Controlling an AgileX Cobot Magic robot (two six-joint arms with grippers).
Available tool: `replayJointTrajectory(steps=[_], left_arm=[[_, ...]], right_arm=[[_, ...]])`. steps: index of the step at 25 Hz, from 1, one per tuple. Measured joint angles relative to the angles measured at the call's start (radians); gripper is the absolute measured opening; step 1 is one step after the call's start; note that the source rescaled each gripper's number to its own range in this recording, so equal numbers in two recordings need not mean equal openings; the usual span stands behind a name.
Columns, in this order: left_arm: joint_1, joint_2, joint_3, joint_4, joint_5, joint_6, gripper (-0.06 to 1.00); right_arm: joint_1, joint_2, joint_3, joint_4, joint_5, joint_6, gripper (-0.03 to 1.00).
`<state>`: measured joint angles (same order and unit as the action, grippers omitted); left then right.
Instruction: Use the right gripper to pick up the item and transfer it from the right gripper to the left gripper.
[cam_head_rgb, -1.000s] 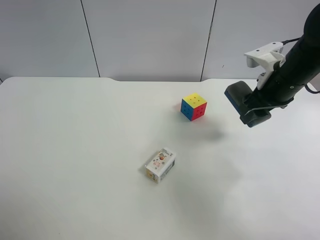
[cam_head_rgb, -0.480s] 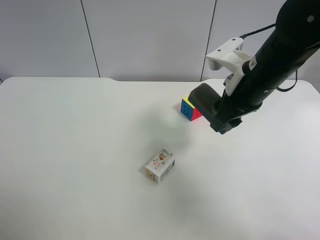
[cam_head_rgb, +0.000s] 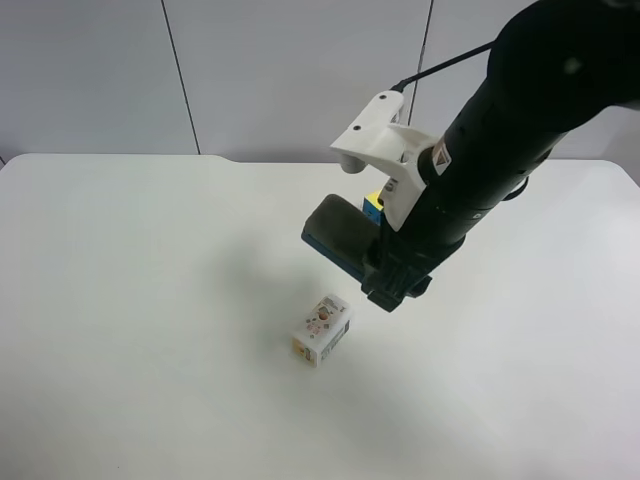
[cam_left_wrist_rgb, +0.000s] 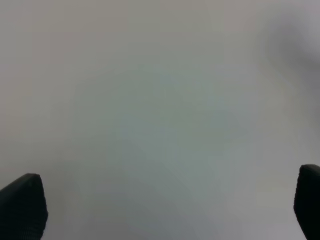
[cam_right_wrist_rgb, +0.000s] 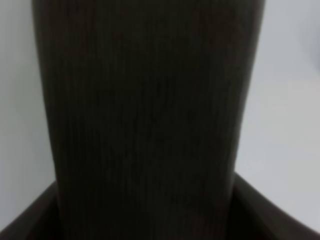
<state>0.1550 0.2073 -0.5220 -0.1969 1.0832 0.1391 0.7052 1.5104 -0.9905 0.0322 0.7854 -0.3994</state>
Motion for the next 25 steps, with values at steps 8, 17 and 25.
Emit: replayJointTrajectory(steps=[8, 17, 25], left_arm=[[-0.144, 0.183, -0.011, -0.152, -0.027, 0.002, 1.00], [-0.273, 0.410, -0.016, -0.303, -0.079, 0.043, 1.00], [-0.277, 0.629, -0.053, -0.558, -0.113, 0.183, 1.00]], right_arm=[[0.016, -0.002, 0.000, 0.009, 0.002, -0.011, 0.01], [0.016, -0.002, 0.000, 0.075, 0.004, -0.068, 0.01], [0.016, -0.002, 0.000, 0.091, 0.004, -0.118, 0.01]])
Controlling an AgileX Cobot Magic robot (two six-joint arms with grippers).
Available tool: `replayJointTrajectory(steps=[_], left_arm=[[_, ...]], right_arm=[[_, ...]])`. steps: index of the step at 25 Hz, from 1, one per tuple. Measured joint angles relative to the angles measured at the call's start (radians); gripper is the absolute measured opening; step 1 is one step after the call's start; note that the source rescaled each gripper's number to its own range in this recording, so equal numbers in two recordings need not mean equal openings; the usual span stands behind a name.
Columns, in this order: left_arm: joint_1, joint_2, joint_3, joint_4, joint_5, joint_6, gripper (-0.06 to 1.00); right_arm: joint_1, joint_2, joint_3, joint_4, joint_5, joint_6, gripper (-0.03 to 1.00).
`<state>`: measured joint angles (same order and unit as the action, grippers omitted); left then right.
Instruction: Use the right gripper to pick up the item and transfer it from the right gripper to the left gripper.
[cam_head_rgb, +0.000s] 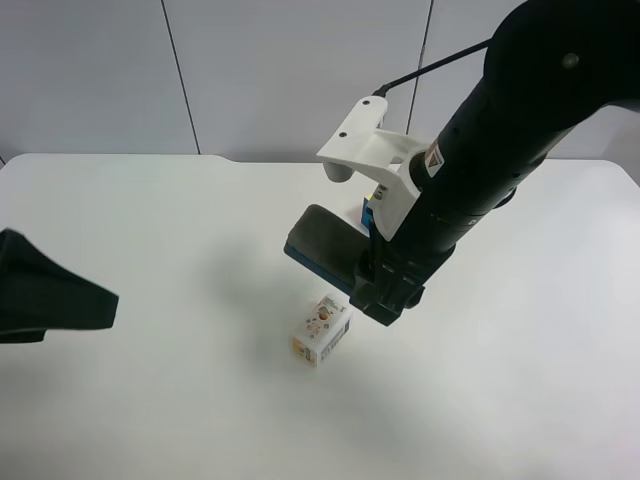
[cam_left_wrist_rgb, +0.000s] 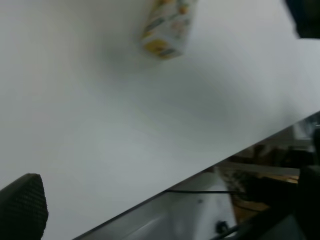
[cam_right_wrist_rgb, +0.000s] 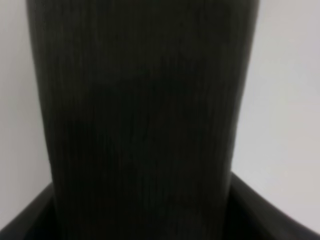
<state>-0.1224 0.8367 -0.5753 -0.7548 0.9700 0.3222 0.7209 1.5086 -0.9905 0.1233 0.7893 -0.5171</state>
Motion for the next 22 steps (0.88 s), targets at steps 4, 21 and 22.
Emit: replayJointTrajectory(steps=[4, 21, 22], left_arm=[[0.000, 0.112, -0.065, -0.112, -0.002, 0.059, 1.00], [0.000, 0.387, -0.253, -0.225, 0.047, 0.114, 1.00], [0.000, 0.390, -0.254, -0.225, 0.047, 0.114, 1.00]], right_arm=[[0.000, 0.000, 0.000, 0.036, -0.001, -0.036, 0.01], [0.000, 0.000, 0.000, 0.323, -0.040, -0.327, 0.01], [0.000, 0.000, 0.000, 0.339, -0.043, -0.342, 0.01]])
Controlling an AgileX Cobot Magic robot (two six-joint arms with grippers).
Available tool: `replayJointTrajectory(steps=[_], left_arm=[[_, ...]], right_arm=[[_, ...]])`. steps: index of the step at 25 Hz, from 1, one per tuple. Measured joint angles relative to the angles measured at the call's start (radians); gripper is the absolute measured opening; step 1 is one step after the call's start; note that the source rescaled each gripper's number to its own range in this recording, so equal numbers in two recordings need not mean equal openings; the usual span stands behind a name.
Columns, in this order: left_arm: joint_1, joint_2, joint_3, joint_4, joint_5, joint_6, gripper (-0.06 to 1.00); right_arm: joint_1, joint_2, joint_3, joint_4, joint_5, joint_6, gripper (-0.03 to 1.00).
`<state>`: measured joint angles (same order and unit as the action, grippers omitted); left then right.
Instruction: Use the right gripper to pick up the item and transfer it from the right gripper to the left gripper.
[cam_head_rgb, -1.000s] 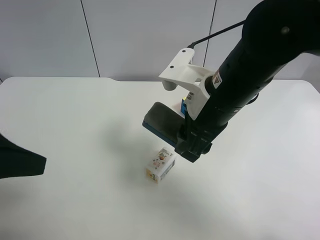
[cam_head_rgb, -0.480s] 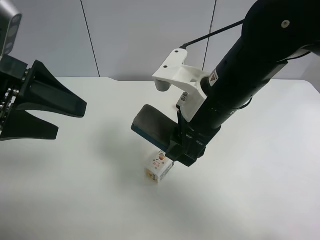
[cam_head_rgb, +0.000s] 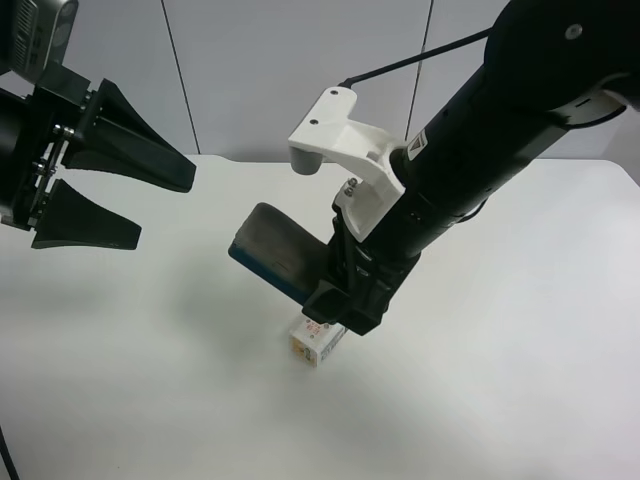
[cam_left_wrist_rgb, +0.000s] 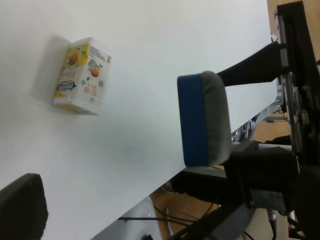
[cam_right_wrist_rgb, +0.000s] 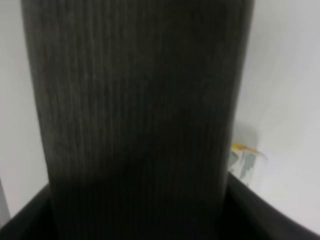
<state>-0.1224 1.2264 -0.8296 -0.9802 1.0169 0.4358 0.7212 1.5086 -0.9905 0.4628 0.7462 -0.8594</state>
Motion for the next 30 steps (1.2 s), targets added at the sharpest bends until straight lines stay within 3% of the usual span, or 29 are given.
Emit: replayJointTrajectory(steps=[21, 30], left_arm=[[-0.001, 0.004, -0.001, -0.046, 0.047, -0.023, 1.00], [-0.107, 0.090, -0.001, -0.074, 0.028, -0.035, 1.00]], right_arm=[[0.000, 0.000, 0.000, 0.204, -0.071, -0.181, 0.01], [0.018, 0.000, 0.000, 0.206, -0.091, -0.208, 0.01]])
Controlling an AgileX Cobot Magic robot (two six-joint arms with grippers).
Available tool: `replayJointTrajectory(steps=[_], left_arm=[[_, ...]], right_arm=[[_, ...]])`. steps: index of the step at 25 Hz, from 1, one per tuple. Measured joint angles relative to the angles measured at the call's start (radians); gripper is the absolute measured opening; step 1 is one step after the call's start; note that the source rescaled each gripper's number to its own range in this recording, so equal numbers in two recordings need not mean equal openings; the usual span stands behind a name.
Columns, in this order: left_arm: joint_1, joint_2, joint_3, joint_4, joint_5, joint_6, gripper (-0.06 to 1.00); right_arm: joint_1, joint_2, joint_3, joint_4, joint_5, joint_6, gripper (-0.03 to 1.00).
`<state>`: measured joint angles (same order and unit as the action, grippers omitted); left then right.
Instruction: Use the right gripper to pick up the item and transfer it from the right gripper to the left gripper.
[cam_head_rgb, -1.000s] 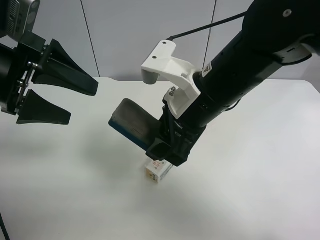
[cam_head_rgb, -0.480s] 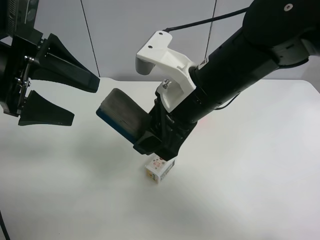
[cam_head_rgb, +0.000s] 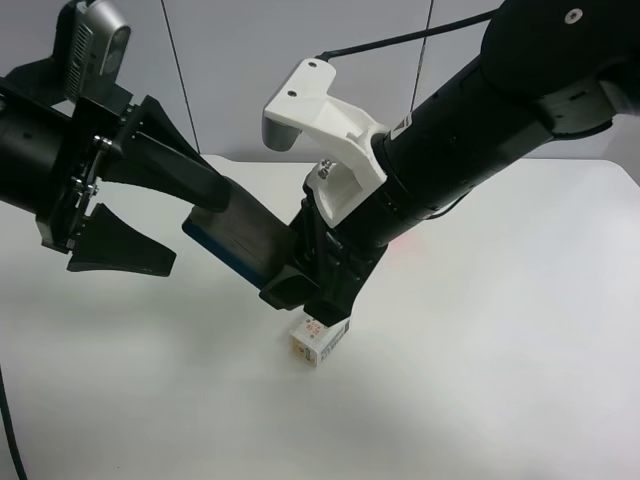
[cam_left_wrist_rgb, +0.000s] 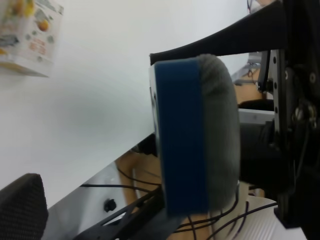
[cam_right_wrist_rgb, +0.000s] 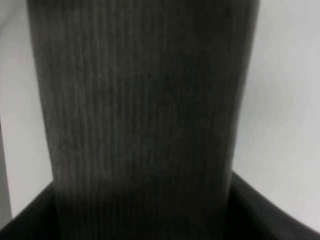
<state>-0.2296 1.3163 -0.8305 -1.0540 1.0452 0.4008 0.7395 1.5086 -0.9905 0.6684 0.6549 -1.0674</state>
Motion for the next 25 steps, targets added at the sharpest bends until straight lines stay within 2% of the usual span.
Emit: replayJointTrajectory(steps=[6, 14, 19, 22, 25], left_arm=[[-0.007, 0.042, 0.000, -0.066, -0.027, 0.015, 1.00], [-0.007, 0.050, 0.000, -0.079, -0.049, 0.019, 0.98], [-0.007, 0.050, 0.000, -0.080, -0.049, 0.019, 0.78], [-0.007, 0.050, 0.000, -0.080, -0.049, 0.019, 0.59], [-0.007, 0.050, 0.000, -0.084, -0.048, 0.019, 0.35]], right_arm=[[0.000, 0.000, 0.000, 0.026, 0.001, -0.031, 0.01], [0.000, 0.000, 0.000, 0.146, 0.001, -0.128, 0.01], [0.000, 0.000, 0.000, 0.155, 0.001, -0.136, 0.01], [0.000, 0.000, 0.000, 0.155, 0.001, -0.140, 0.01], [0.000, 0.000, 0.000, 0.155, 0.001, -0.144, 0.01]])
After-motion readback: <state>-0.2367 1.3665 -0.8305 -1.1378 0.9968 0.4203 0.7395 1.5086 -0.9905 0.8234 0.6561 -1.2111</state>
